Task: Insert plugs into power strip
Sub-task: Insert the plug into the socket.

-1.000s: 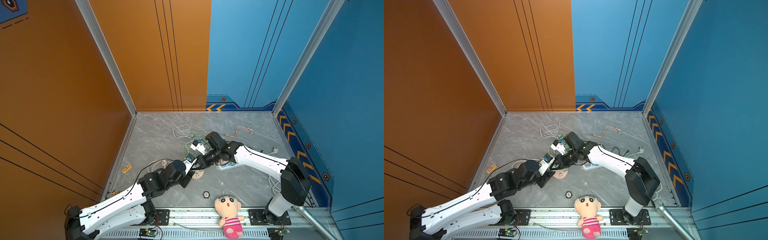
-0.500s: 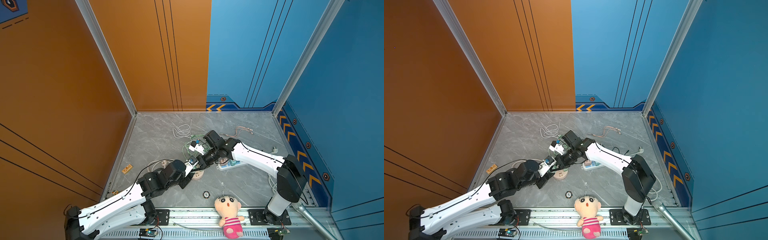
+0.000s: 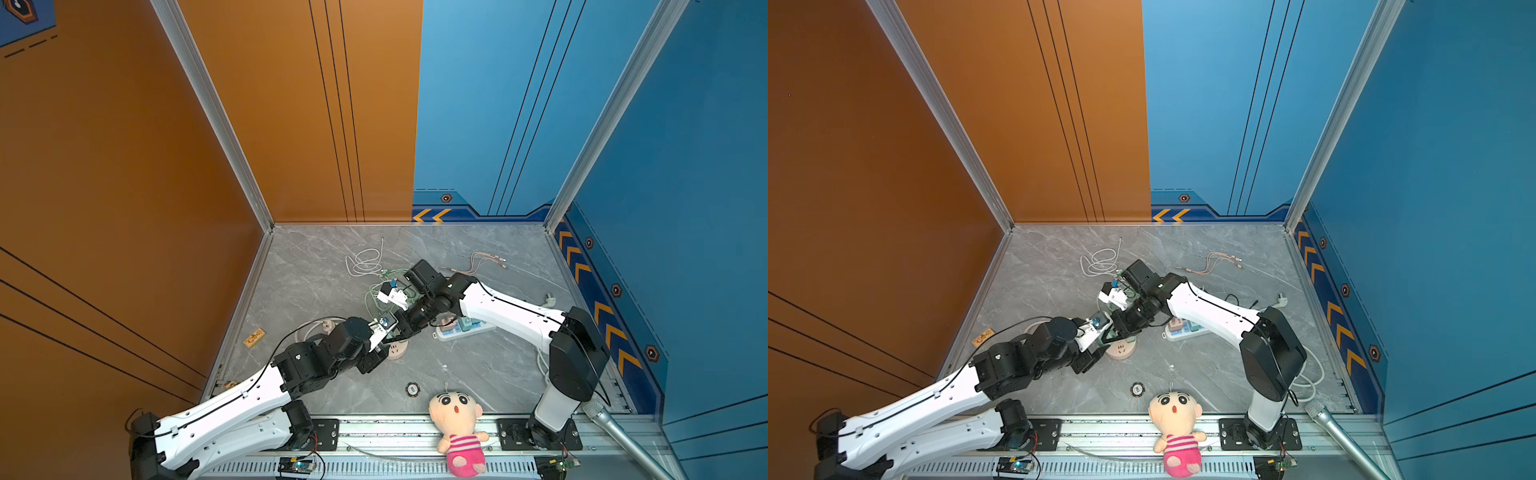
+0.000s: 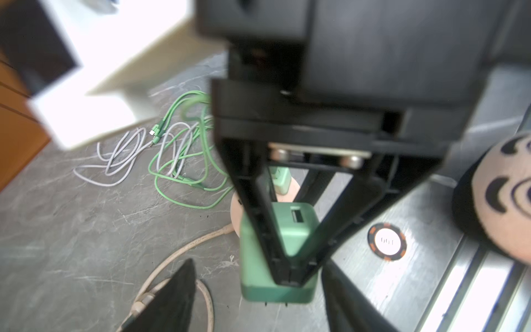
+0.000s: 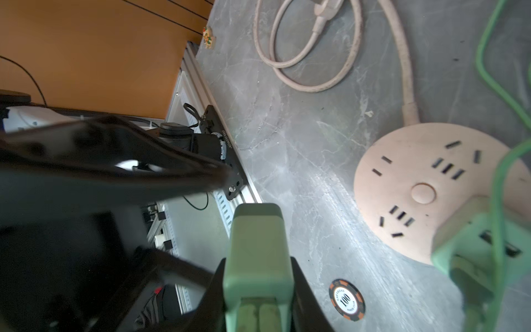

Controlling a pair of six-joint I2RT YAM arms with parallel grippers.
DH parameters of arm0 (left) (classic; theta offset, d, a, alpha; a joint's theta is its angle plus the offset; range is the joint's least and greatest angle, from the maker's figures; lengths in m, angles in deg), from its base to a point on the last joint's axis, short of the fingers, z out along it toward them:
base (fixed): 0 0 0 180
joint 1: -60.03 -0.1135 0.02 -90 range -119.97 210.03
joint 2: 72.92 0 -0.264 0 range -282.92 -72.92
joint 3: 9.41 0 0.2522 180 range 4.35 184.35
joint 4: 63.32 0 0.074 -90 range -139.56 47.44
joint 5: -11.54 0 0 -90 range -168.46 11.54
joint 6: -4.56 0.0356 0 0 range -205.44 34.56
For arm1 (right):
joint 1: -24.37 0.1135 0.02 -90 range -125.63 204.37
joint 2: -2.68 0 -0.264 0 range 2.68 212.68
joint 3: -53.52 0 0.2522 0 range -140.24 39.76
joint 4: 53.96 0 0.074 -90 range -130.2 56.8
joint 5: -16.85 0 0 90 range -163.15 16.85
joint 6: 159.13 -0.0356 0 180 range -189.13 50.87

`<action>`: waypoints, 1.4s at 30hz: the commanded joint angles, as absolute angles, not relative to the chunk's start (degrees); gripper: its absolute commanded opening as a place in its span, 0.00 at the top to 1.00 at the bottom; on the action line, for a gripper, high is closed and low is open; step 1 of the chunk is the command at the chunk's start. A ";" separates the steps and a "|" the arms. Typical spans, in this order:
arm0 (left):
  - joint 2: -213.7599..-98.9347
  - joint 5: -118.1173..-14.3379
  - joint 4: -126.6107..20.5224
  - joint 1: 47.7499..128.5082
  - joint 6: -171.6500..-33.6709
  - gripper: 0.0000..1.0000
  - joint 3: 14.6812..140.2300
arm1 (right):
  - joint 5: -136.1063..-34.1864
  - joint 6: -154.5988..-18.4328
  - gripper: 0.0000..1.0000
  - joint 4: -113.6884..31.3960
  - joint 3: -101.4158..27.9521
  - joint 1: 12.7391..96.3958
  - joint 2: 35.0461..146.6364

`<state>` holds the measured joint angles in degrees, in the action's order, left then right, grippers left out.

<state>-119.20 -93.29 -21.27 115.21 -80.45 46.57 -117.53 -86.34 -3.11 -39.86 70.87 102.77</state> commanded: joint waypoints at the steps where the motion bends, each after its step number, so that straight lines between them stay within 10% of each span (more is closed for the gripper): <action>1: -116.57 -99.51 -21.61 114.42 -83.53 0.20 49.25 | -108.25 -85.90 1.00 3.32 -43.30 69.21 104.23; 26: -115.21 -97.89 -11.94 86.47 -107.88 0.28 48.12 | -85.85 -93.86 1.00 11.99 -59.11 77.84 115.48; 42: -116.87 -93.83 -11.94 83.14 -108.59 0.31 47.42 | -76.88 -97.76 1.00 11.22 -58.06 81.62 119.49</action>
